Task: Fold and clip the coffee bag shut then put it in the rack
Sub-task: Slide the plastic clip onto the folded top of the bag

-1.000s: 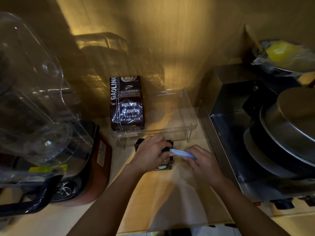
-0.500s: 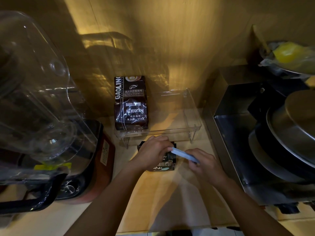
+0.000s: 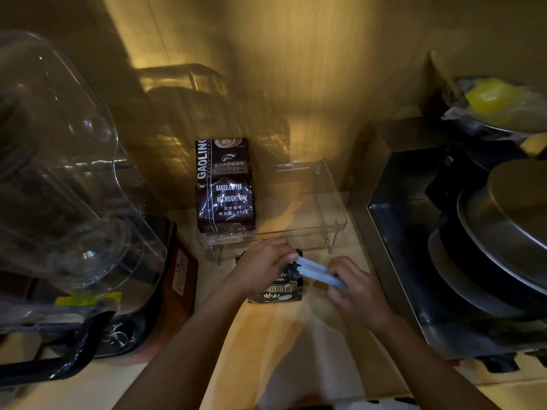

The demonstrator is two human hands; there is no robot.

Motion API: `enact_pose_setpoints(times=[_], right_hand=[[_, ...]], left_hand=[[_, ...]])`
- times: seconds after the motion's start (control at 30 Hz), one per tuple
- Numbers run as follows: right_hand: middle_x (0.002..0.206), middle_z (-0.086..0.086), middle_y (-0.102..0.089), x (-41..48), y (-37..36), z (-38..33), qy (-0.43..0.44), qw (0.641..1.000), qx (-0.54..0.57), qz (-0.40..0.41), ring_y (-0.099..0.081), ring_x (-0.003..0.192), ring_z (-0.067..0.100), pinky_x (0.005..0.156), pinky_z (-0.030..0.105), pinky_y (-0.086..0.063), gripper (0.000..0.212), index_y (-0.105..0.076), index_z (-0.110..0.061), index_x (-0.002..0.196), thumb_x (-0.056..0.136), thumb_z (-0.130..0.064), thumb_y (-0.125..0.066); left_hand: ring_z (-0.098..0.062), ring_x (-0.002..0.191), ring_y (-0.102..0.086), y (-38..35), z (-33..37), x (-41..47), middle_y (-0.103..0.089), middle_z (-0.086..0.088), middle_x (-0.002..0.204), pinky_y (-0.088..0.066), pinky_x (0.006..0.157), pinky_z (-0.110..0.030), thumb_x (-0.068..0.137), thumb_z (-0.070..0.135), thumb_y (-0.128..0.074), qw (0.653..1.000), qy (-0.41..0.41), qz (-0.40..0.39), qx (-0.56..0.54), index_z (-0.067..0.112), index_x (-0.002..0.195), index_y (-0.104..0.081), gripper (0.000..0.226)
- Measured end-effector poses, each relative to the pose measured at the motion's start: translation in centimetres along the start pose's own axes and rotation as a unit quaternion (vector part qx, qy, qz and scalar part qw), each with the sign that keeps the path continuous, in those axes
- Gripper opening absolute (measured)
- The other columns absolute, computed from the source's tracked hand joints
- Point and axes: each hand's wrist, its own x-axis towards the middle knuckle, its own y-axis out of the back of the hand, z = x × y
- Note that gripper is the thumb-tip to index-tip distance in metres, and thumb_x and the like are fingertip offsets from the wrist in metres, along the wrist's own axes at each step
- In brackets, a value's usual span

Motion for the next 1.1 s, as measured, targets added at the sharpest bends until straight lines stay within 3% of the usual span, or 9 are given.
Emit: enact_pose_setpoints(times=[0.17,0.27,0.47,0.57,0.67,0.83,0.93,1.03,1.1], right_hand=[[0.081,0.008,-0.058,0.1,0.4,0.5,-0.095,0.987,0.121,-0.056,-0.056,0.074,0.018,0.067,0.023,-0.043,0.010,-0.061,-0.007,0.078,0.075,-0.007,-0.070],[0.080,0.007,-0.060,0.2,0.9,0.6,-0.123,0.976,0.168,-0.056,-0.057,0.077,0.017,0.068,0.019,-0.040,0.005,-0.063,-0.011,0.077,0.078,-0.010,-0.067],[0.082,0.007,-0.060,0.0,1.7,1.4,-0.113,0.986,0.115,0.049,-0.055,0.079,0.011,0.071,0.012,-0.038,0.004,-0.063,-0.009,0.079,0.077,-0.007,-0.067],[0.083,0.004,-0.062,0.1,2.2,2.1,-0.076,0.997,0.028,0.006,-0.059,0.077,0.017,0.068,0.022,-0.044,0.009,-0.064,-0.012,0.082,0.078,-0.018,-0.068],[0.082,0.005,-0.065,0.6,2.4,2.0,-0.039,0.999,-0.020,-0.011,-0.062,0.076,0.024,0.064,0.033,-0.051,0.011,-0.064,-0.013,0.082,0.077,-0.023,-0.066],[0.082,0.007,-0.069,1.6,2.4,1.3,-0.004,0.997,-0.057,-0.043,-0.064,0.075,0.025,0.063,0.029,-0.051,0.017,-0.066,-0.013,0.083,0.076,-0.027,-0.063],[0.091,0.006,-0.069,2.0,2.1,1.2,-0.019,0.997,-0.050,-0.058,-0.063,0.082,0.027,0.069,0.025,-0.041,0.022,-0.063,-0.017,0.099,0.079,-0.023,-0.067],[0.099,0.008,-0.068,2.4,2.1,1.1,-0.055,0.996,-0.031,-0.063,-0.060,0.088,0.025,0.075,0.033,-0.045,0.045,-0.054,-0.019,0.117,0.075,-0.021,-0.071],[0.100,0.009,-0.067,2.9,2.2,1.1,-0.066,0.995,-0.028,-0.077,-0.060,0.090,0.025,0.076,0.032,-0.043,0.040,-0.059,-0.018,0.112,0.075,-0.022,-0.072]], left_hand=[[-0.015,0.080,-0.048,-0.1,-0.5,-0.2,-0.055,0.004,0.082,-0.035,0.074,-0.033,0.093,0.018,-0.047,0.999,0.008,0.038,-0.008,0.013,0.094,-0.065,0.018],[-0.012,0.078,-0.046,0.1,-0.5,0.0,-0.051,0.007,0.080,-0.033,0.074,-0.032,0.092,0.019,-0.048,0.999,0.012,0.034,-0.014,0.014,0.093,-0.065,0.017],[-0.015,0.082,-0.054,0.6,-0.6,-0.4,-0.059,0.005,0.083,-0.034,0.069,-0.026,0.087,0.013,-0.056,0.998,0.033,0.021,-0.053,0.016,0.089,-0.065,0.009],[-0.024,0.084,-0.056,0.4,-0.7,-0.6,-0.065,-0.005,0.088,-0.031,0.061,-0.024,0.082,-0.002,-0.055,0.998,0.049,0.031,-0.037,0.014,0.083,-0.058,0.017],[-0.024,0.078,-0.054,0.4,-0.5,-0.8,-0.063,-0.006,0.083,-0.032,0.060,-0.028,0.081,-0.001,-0.057,0.995,0.062,0.055,-0.047,0.015,0.085,-0.051,0.017],[-0.024,0.078,-0.054,0.3,-0.1,-1.3,-0.061,-0.008,0.080,-0.032,0.061,-0.026,0.080,-0.001,-0.060,0.994,0.047,0.095,-0.027,0.007,0.083,-0.055,0.011],[-0.026,0.078,-0.052,0.1,0.2,-1.5,-0.060,-0.013,0.083,-0.033,0.064,-0.027,0.078,-0.005,-0.059,0.994,0.030,0.106,-0.011,0.002,0.080,-0.055,0.009],[-0.023,0.078,-0.051,0.1,0.4,-1.7,-0.058,-0.013,0.084,-0.035,0.065,-0.027,0.079,-0.007,-0.056,0.994,0.021,0.109,-0.016,0.002,0.081,-0.055,0.010],[-0.023,0.079,-0.050,0.2,0.4,-1.7,-0.057,-0.013,0.086,-0.036,0.066,-0.028,0.080,-0.006,-0.056,0.993,0.022,0.118,-0.012,0.002,0.083,-0.055,0.009]])
